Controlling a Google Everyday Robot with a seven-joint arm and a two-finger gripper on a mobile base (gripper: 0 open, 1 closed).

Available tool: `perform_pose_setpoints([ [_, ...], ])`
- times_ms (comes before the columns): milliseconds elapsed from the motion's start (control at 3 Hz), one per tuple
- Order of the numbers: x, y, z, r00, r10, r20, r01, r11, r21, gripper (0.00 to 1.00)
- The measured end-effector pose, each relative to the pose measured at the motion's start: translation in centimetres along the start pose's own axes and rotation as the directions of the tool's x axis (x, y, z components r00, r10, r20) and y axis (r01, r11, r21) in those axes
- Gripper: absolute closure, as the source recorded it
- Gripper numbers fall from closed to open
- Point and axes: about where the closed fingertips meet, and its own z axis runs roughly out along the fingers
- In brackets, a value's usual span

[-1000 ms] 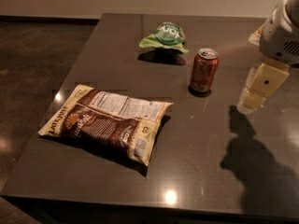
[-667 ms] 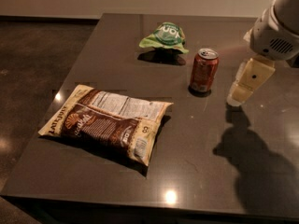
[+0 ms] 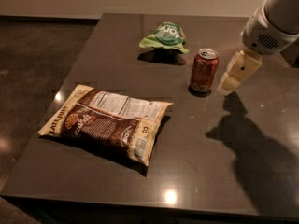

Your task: Knock coke can over

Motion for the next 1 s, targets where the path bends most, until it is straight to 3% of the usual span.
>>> perform_pose_setpoints([
  [667,-3.8,-2.2,5.1,0.982,0.076,0.174,-0.068,0.9963,-0.053,0.00],
  [1000,-4.8,-2.3,6.3,0.974,0.089,0.209,-0.075,0.9944,-0.074,0.00],
])
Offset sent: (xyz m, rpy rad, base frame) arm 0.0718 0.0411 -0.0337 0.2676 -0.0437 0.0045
